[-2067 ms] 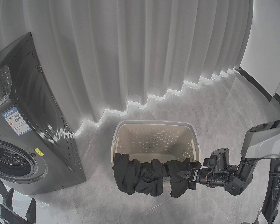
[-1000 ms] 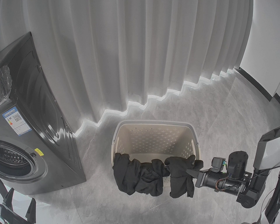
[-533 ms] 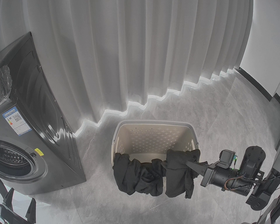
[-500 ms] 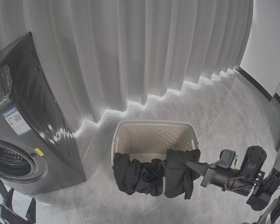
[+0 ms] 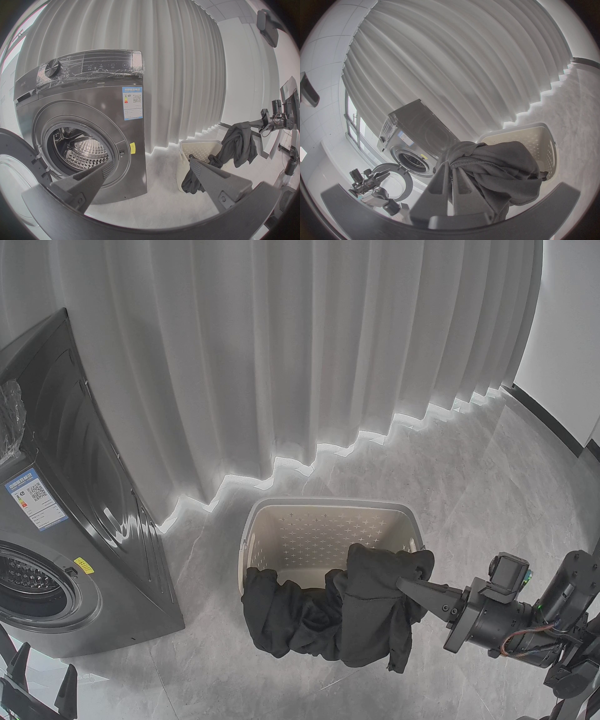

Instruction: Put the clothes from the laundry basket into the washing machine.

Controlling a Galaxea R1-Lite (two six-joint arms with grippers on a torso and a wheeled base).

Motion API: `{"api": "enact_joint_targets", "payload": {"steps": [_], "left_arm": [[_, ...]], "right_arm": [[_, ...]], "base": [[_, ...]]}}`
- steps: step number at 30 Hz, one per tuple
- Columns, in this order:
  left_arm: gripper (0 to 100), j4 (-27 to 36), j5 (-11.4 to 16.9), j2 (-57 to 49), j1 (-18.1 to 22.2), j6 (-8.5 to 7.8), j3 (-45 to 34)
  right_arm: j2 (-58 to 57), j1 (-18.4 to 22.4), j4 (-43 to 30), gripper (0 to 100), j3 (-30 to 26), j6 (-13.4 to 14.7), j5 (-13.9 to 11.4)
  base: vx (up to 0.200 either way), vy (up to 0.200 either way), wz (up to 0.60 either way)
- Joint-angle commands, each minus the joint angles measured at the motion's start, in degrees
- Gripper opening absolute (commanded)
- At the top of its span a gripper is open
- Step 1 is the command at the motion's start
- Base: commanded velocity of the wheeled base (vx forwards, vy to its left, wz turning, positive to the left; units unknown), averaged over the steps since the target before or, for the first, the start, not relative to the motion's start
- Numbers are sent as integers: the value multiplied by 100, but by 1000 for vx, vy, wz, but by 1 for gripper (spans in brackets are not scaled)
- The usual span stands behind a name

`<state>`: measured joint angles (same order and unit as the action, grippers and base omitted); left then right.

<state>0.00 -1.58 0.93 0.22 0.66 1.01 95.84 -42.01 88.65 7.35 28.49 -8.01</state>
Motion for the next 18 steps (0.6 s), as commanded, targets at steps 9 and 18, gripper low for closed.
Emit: {"api": "enact_joint_targets", "payload": {"steps": [9,18], "left_arm": [[100,0,0,-66,4,13,-92],[100,0,-9,-57,4,40,-92]], "right_arm": [[-365,-431,3,0,583,-28,1],[-329,-677,12,0,399,-98,-298]], "base": [[0,0,0],[-44,0,0]]}}
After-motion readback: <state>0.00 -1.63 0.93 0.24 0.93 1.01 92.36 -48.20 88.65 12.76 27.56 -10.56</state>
